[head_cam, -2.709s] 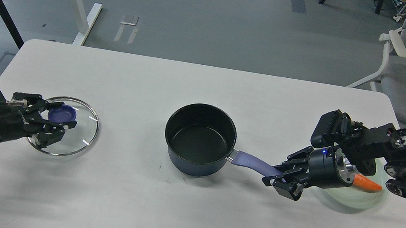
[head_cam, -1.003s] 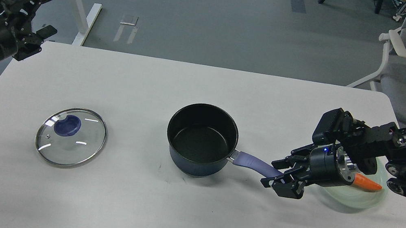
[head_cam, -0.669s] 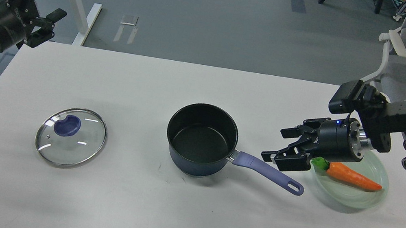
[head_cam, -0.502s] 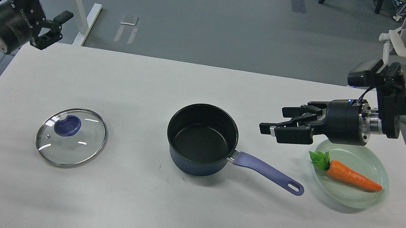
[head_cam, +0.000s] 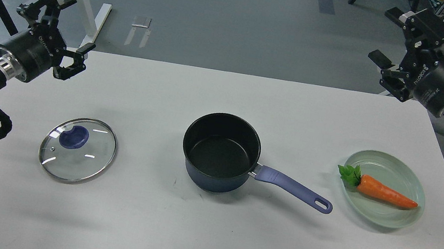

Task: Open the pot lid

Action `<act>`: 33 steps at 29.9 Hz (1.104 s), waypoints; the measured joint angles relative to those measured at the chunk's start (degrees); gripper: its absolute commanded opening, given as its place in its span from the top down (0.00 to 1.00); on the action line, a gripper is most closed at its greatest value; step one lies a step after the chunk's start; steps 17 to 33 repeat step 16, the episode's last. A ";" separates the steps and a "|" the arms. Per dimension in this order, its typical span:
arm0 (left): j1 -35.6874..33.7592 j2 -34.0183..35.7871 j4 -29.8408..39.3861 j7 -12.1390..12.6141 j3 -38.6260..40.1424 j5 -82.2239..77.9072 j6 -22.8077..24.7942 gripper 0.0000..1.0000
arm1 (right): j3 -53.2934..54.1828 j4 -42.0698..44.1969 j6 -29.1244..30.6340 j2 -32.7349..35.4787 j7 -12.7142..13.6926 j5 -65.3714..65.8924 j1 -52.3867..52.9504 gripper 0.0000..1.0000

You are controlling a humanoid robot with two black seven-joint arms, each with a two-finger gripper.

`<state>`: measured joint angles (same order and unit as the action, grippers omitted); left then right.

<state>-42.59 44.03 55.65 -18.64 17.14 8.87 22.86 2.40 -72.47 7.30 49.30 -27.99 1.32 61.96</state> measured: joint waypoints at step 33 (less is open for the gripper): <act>10.98 -3.66 -0.29 -0.03 6.91 -0.34 2.35 0.01 | 16.93 6.98 0.55 -12.52 0.00 -2.64 -21.47 0.01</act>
